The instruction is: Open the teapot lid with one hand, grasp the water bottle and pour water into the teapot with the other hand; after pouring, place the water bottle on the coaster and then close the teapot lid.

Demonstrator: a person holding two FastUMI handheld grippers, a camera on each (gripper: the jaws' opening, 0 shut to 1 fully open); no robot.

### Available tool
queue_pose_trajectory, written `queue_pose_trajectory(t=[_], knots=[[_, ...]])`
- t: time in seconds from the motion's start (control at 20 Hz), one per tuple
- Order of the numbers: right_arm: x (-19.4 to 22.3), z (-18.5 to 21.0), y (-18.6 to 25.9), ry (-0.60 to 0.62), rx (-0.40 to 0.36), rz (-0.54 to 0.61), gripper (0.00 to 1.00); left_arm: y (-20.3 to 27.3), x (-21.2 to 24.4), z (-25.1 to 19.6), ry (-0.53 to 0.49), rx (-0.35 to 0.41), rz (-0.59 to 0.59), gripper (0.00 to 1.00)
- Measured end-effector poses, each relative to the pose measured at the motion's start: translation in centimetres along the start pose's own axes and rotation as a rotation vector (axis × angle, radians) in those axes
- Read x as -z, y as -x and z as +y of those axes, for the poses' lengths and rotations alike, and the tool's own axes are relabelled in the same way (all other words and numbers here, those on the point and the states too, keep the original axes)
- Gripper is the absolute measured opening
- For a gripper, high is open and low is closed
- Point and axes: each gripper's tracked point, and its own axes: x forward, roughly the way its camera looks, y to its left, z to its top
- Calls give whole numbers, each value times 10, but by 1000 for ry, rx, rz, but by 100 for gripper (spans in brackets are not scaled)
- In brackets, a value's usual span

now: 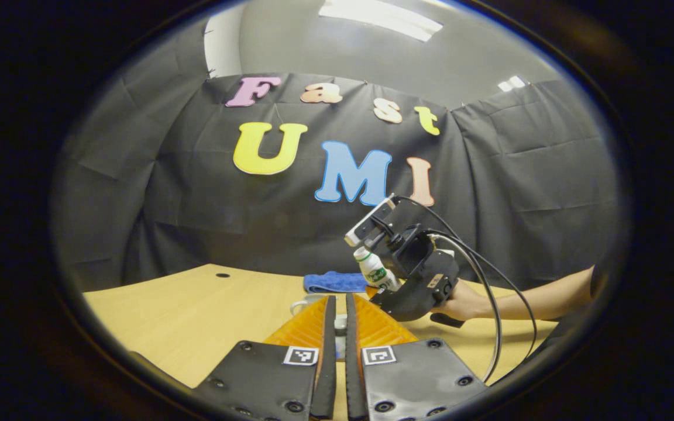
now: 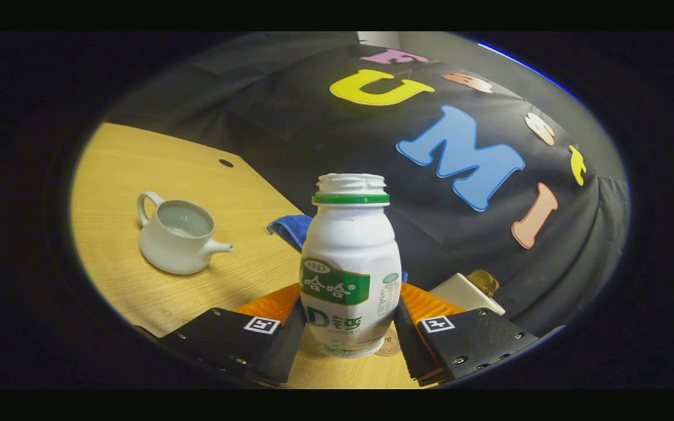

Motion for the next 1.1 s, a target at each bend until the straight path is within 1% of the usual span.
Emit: queue_pose_trajectory(t=[0.05, 0.2, 0.25, 0.35, 0.4, 0.45, 0.5, 0.55, 0.65, 0.7, 0.95, 1.0, 1.05, 1.1], knots=[[0, 2, -2, 29, 0, 2, 73, 1, 1, 1, -6, -7, 2, 13], [2, 8, -5, 103, -9, 8, 72, 4, 4, 3, -21, -15, 4, 13], [1, 9, -6, 138, -6, 7, 72, 3, 3, 4, -27, -19, 3, 17], [-3, 8, -9, 225, 14, -5, 73, 3, 3, 6, -38, -25, 0, 17], [-5, 8, -10, 264, 19, -15, 73, 3, 4, 7, -40, -27, 0, 10], [-8, 11, -12, 299, 17, -22, 73, 3, 4, 7, -41, -27, 2, 10], [-8, 13, -13, 333, 19, -27, 73, 2, 7, 7, -44, -28, 5, 17], [-10, 16, -13, 364, 20, -28, 72, 3, 7, 8, -46, -30, 5, 13], [-10, 23, -16, 412, 18, -36, 73, 1, 9, 8, -50, -31, 10, 13], [-12, 26, -17, 435, 18, -42, 72, 1, 9, 10, -51, -34, 9, 17], [-17, 26, -16, 551, 34, -50, 72, -1, 12, 10, -41, -28, 21, 17], [-17, 26, -17, 564, 37, -53, 72, 0, 14, 10, -42, -28, 24, 13], [-17, 26, -17, 574, 40, -57, 72, -1, 13, 10, -46, -29, 25, 13], [-17, 27, -18, 584, 43, -58, 73, 0, 14, 10, -49, -30, 26, 17]])
